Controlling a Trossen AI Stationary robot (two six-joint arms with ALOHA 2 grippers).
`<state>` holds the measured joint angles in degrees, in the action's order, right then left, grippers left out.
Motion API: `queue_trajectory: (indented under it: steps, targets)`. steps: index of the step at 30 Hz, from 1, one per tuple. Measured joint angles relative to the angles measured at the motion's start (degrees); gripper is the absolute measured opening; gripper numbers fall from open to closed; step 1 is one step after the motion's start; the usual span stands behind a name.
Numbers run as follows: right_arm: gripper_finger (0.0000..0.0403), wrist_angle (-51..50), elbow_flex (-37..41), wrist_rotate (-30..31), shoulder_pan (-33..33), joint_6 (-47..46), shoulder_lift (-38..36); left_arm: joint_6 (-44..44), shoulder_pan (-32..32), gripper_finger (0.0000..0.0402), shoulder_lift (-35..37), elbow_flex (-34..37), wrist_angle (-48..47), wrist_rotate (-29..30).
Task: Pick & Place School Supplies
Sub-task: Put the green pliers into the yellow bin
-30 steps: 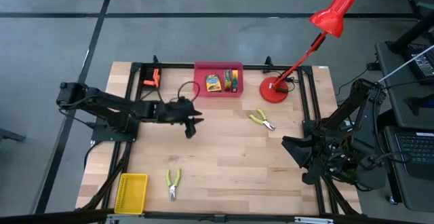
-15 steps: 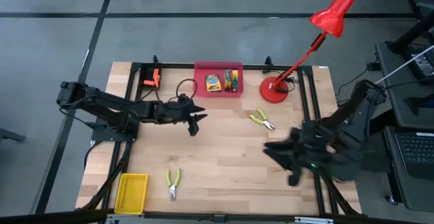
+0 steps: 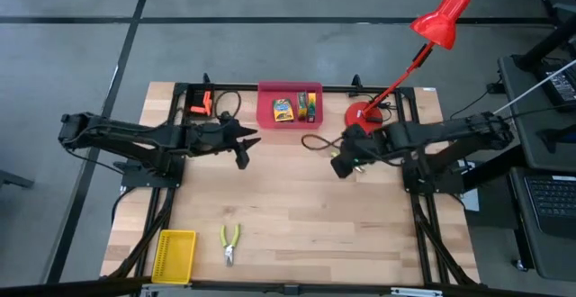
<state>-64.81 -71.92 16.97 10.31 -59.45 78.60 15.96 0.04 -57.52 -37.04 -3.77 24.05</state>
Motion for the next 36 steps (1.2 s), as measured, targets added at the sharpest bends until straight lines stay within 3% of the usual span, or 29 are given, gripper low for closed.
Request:
queue_trajectory:
  steps: [6, 10, 17, 23, 30, 36]
  targets:
    - [0.0104, 9.64, 13.45, -6.35, -5.29, 3.31, 0.07, -0.11, -1.23, 0.0130, 4.36, -0.05, -1.65, 1.34]
    - [0.0104, 15.44, 22.36, -9.93, -4.09, 3.64, 0.07, -0.21, -1.54, 0.0130, 6.48, -0.02, -3.49, 1.60]
    - [0.0109, 20.67, 30.11, -2.86, 3.91, -3.48, -0.48, 1.31, -1.54, 0.0130, 8.56, 0.00, -6.04, 0.05]
    - [0.0155, 20.47, 31.37, 5.32, 9.06, -10.31, -0.63, 4.51, -1.56, 0.0130, 8.98, 0.00, -6.38, -0.77]
    - [0.0211, 21.43, 36.86, 5.45, 13.39, -18.62, -0.61, 8.39, -1.56, 0.0129, 9.08, 0.00, -6.32, -2.19]
    - [0.0224, 29.70, 41.60, 4.66, 14.10, -20.16, -0.59, 9.79, -1.56, 0.0129, 9.08, 0.00, -5.85, -2.33]
